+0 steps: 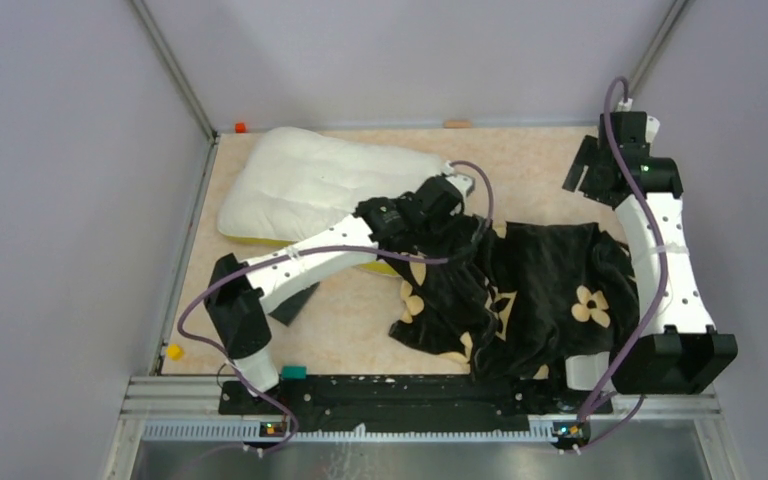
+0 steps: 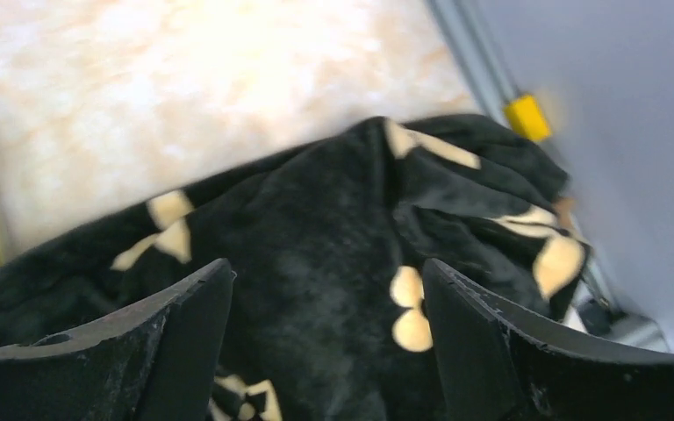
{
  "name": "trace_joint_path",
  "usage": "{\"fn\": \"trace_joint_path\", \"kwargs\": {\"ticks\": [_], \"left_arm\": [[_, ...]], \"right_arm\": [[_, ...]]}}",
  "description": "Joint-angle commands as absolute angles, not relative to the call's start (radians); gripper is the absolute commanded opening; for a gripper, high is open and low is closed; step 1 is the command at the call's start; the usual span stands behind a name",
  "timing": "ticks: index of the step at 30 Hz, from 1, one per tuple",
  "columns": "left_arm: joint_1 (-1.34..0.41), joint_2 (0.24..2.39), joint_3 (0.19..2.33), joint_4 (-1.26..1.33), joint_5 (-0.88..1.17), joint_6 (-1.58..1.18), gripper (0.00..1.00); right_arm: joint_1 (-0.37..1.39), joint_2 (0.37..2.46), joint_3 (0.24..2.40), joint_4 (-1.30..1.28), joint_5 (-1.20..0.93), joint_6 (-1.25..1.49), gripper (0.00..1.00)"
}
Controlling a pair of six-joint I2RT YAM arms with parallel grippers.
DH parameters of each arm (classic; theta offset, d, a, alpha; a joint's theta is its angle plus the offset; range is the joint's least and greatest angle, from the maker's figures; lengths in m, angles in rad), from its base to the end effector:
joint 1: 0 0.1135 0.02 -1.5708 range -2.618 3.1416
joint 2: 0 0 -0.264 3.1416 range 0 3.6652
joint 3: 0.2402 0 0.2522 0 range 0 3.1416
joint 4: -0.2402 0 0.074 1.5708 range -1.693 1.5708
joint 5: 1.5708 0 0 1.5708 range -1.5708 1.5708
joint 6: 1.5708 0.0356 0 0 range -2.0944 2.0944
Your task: Put the pillow into the pillowcase
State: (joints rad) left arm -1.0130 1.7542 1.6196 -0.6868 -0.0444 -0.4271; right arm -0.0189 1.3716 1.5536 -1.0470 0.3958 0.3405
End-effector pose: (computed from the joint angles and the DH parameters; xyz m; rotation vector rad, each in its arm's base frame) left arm 0.2097 -0.3331 0.3194 0.6965 2.3841 -0.6027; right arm 0.2668 -0.0188 0.3943 0.5951 2.2979 -0.3290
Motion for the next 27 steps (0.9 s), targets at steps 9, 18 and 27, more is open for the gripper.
{"fn": "trace_joint_path", "kwargs": {"ticks": [9, 18, 27], "left_arm": [[-0.536, 1.788, 1.806, -0.628, -0.176, -0.330, 0.99], [-0.476, 2.180, 2.212, -0.662, 0.012, -0.282, 0.99], [-0.500, 2.419, 2.225, -0.607, 0.061, -0.314, 0.99]], "right_arm": [[0.456, 1.546, 1.462, -0.587, 0.125, 0.316, 0.81], [0.523, 1.749, 1.341, -0.251, -0.099, 0.374, 0.81], [0.502, 1.787, 1.234, -0.209, -0.025, 0.498, 0.00]]}}
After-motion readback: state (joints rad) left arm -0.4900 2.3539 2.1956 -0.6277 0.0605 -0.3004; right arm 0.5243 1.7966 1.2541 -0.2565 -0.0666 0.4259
